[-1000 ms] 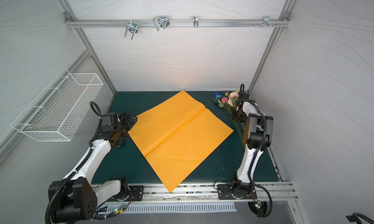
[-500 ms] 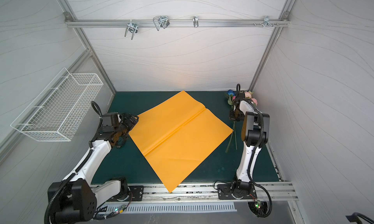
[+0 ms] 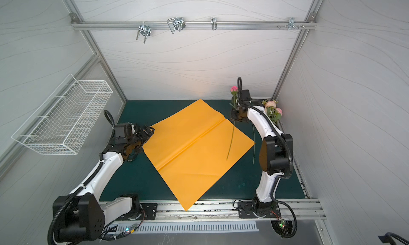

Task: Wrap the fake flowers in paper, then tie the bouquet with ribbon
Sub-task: 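Grasp the pink rose stem with the right gripper and lay it on the sheet, then move the right gripper back to the flowers and grasp the blue rose stem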

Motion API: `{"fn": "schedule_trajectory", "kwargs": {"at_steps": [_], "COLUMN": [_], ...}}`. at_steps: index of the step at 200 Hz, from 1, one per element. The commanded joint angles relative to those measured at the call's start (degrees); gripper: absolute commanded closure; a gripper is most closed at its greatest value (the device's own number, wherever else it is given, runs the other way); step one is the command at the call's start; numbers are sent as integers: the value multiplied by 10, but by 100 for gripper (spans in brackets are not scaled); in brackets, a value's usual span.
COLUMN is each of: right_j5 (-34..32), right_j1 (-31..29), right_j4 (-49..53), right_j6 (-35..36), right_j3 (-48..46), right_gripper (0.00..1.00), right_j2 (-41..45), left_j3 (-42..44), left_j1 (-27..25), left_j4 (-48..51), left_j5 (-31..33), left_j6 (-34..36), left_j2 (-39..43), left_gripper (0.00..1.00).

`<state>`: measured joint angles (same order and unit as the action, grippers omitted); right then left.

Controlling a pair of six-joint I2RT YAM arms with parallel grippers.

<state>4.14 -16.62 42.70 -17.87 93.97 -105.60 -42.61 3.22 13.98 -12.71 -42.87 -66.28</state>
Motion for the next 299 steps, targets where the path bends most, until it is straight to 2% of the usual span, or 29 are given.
{"fn": "schedule_trajectory", "kwargs": {"at_steps": [1,51,77,123,139,166,175,197,230,266,299], "right_j5": [61,78,86,93,94,84,81,77,63,14,-69], "right_j1": [-70,-154,-163,-163,-163,-159,-154,-140,-97,8,115], "right_j4": [-45,-71,-79,-71,-49,-13,-3,9,-25,-31,-7], "right_j6": [-101,-144,-147,-111,-99,-75,-68,-47,-13,29,88], "right_j3": [35,173,241,353,394,417,410,367,190,0,-71], "right_gripper": [100,100,100,100,82,62,55,53,49,47,47], "right_j2": [-45,-200,-277,-382,-412,-416,-400,-340,-173,-27,-12], "left_j3": [-26,-15,-13,-12,-12,-16,-17,-20,-23,-22,-20], "left_j1": [-10,-16,-17,-18,-19,-19,-19,-19,-18,-19,-18], "left_j4": [0,-19,-23,-26,-26,-18,-16,-12,-7,-13,-26], "left_j5": [-1,-10,-17,-23,-23,-20,-16,-13,-14,-19,-30], "left_j6": [18,19,21,23,23,25,25,24,23,21,16], "left_j2": [-20,-30,-30,-28,-28,-23,-20,-15,-6,-1,-12], "left_gripper": [1,1,1,1,1,1,1,1,1,1,1]}}
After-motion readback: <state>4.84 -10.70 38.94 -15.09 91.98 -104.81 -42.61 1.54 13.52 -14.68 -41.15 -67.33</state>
